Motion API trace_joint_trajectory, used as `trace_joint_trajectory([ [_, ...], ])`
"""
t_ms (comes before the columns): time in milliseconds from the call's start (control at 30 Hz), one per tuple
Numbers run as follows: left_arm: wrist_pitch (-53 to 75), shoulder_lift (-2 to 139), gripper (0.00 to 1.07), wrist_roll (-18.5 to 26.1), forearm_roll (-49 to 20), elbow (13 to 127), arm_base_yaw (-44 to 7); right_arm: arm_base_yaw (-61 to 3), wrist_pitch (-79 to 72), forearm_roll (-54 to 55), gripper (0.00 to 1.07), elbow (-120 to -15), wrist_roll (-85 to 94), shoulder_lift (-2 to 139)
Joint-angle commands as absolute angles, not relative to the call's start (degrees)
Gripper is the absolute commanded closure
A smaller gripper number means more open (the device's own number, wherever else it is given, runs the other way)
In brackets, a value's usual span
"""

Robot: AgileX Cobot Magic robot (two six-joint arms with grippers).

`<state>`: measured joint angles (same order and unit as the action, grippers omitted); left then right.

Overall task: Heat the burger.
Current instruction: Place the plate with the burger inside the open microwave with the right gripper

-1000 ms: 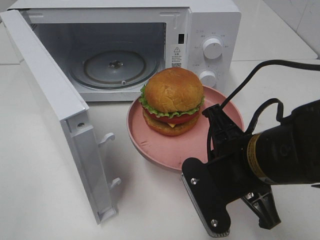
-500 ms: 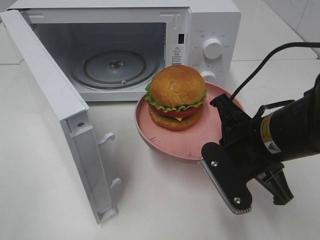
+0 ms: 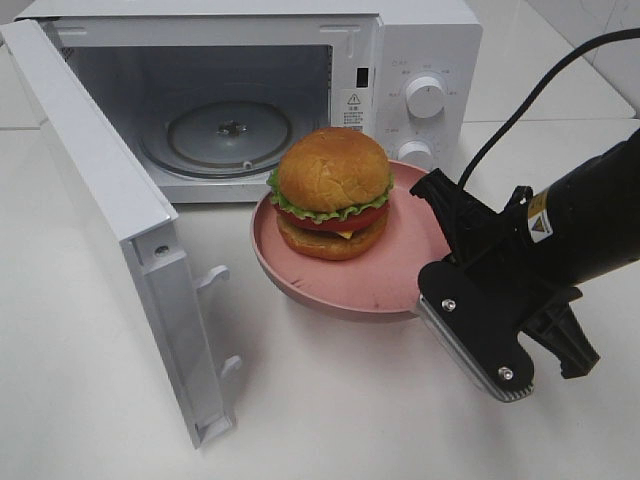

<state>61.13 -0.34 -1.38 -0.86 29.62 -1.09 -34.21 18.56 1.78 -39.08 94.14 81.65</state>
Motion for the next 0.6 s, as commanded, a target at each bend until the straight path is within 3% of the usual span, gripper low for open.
trace_joint_trajectory([
  [33, 61.25, -1.38, 0.09, -1.38, -0.74, 29.56, -0.92, -32.54, 18.05, 7.79, 1.07, -41.08, 101.99, 80.67],
  [600, 61.25, -1.38, 0.09, -1.38, -0.74, 29.56, -0.92, -32.03, 21.26, 7.79, 1.07, -44.4, 103.82, 81.99],
])
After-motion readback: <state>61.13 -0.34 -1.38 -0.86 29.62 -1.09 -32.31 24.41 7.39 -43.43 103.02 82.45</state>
